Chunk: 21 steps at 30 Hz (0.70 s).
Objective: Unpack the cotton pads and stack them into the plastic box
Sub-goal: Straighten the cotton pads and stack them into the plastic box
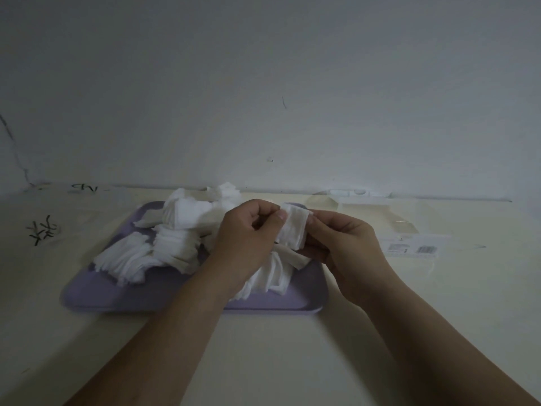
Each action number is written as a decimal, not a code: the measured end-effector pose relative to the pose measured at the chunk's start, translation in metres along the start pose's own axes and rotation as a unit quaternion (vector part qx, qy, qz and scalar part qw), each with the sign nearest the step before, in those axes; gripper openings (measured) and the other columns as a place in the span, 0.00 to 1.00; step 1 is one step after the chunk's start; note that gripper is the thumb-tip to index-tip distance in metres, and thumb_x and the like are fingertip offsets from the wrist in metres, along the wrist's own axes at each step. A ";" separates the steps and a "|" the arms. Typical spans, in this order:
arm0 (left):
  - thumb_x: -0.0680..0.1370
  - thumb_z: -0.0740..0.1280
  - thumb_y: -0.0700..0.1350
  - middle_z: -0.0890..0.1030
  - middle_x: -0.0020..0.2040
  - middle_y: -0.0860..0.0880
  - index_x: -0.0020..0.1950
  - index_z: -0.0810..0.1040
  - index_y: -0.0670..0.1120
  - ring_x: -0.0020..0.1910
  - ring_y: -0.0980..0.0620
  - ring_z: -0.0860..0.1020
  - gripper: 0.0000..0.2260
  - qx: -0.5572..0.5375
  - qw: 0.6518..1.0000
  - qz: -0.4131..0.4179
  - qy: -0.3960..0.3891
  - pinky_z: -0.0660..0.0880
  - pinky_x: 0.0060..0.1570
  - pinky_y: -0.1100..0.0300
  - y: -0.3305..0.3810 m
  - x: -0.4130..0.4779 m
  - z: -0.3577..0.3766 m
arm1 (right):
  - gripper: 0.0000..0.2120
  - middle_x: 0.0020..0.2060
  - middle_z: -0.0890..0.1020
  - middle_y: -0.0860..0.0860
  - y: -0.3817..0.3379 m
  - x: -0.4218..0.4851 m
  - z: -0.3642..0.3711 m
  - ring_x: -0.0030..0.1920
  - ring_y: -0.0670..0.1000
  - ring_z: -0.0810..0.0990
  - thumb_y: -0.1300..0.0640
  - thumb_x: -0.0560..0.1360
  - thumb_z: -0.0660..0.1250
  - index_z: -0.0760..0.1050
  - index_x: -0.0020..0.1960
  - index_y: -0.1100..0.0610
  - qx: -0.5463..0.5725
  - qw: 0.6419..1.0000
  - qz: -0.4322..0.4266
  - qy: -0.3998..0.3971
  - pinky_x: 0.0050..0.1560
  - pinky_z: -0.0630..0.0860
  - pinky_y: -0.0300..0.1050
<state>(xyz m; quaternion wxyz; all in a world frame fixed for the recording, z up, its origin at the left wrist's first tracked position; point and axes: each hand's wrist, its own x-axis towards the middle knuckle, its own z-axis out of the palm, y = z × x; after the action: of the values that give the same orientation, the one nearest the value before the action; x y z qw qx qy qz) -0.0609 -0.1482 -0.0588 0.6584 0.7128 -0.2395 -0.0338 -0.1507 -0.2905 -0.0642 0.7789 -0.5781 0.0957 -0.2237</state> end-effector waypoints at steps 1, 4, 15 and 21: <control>0.81 0.72 0.44 0.87 0.44 0.49 0.48 0.85 0.48 0.48 0.46 0.84 0.03 -0.003 1.000 0.000 0.006 0.84 0.49 0.47 -0.001 0.000 0.001 | 0.10 0.51 0.86 0.68 -0.001 0.000 0.000 0.56 0.70 0.85 0.65 0.81 0.68 0.84 0.57 0.68 0.009 1.000 0.007 -0.003 0.60 0.83 0.63; 0.80 0.72 0.43 0.87 0.43 0.51 0.47 0.85 0.49 0.44 0.53 0.84 0.03 0.004 1.000 0.010 0.016 0.83 0.45 0.56 -0.004 0.001 0.001 | 0.15 0.53 0.86 0.68 -0.006 -0.001 0.000 0.57 0.68 0.86 0.58 0.80 0.69 0.83 0.59 0.68 0.041 0.998 0.035 -0.030 0.60 0.83 0.59; 0.81 0.70 0.49 0.86 0.41 0.49 0.47 0.86 0.50 0.36 0.57 0.80 0.06 -0.061 0.994 -0.080 -0.040 0.72 0.37 0.61 0.000 0.001 -0.002 | 0.11 0.57 0.84 0.69 -0.001 0.004 -0.005 0.53 0.64 0.86 0.67 0.81 0.66 0.77 0.61 0.73 0.082 0.996 0.020 -0.003 0.56 0.84 0.55; 0.79 0.73 0.39 0.82 0.37 0.49 0.50 0.84 0.44 0.31 0.58 0.77 0.01 -0.093 0.994 -0.055 -0.030 0.73 0.34 0.66 -0.001 0.001 -0.001 | 0.04 0.45 0.86 0.63 -0.007 0.003 -0.007 0.46 0.59 0.85 0.70 0.78 0.68 0.81 0.49 0.63 0.026 0.999 0.045 0.012 0.53 0.82 0.56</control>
<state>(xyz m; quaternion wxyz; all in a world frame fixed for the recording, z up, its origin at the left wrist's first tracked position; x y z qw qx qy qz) -0.0592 -0.1475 -0.0589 0.7112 0.6593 -0.2158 -0.1135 -0.1525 -0.2990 -0.0598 0.8014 -0.5503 0.1254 -0.1982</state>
